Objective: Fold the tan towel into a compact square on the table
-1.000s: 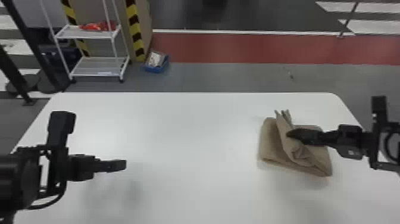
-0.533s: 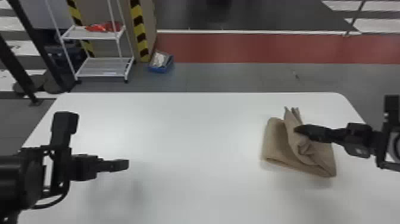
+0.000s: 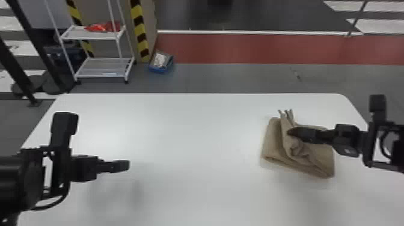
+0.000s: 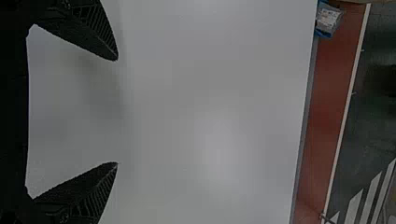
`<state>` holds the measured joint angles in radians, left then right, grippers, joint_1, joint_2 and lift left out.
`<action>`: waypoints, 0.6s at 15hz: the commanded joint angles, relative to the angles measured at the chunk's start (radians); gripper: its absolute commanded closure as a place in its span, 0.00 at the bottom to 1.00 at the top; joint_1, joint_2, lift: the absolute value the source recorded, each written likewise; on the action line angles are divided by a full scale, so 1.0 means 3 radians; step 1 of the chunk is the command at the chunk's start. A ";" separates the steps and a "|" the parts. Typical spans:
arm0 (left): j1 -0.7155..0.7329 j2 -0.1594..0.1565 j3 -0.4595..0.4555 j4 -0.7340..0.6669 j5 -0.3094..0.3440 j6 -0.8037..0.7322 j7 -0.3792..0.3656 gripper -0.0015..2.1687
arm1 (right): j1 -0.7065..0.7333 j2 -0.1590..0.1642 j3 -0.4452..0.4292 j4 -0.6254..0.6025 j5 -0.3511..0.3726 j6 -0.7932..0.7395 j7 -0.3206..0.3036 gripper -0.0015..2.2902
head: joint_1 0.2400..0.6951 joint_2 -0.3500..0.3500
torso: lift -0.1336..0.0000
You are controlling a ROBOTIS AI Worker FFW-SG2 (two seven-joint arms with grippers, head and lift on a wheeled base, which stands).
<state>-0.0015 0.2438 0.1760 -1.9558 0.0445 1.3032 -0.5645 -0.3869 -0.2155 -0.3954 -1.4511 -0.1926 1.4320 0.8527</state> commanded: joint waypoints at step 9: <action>-0.0005 0.0005 0.0001 0.0041 -0.0010 0.0000 0.0000 0.04 | 0.0175 0.0028 -0.0037 -0.0087 -0.0217 0.0031 0.0067 0.01 | 1.00 0.55 | 0.07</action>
<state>-0.0029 0.2454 0.1770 -1.9469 0.0418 1.3032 -0.5645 -0.3473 -0.2056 -0.3970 -1.4586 -0.2366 1.4359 0.8723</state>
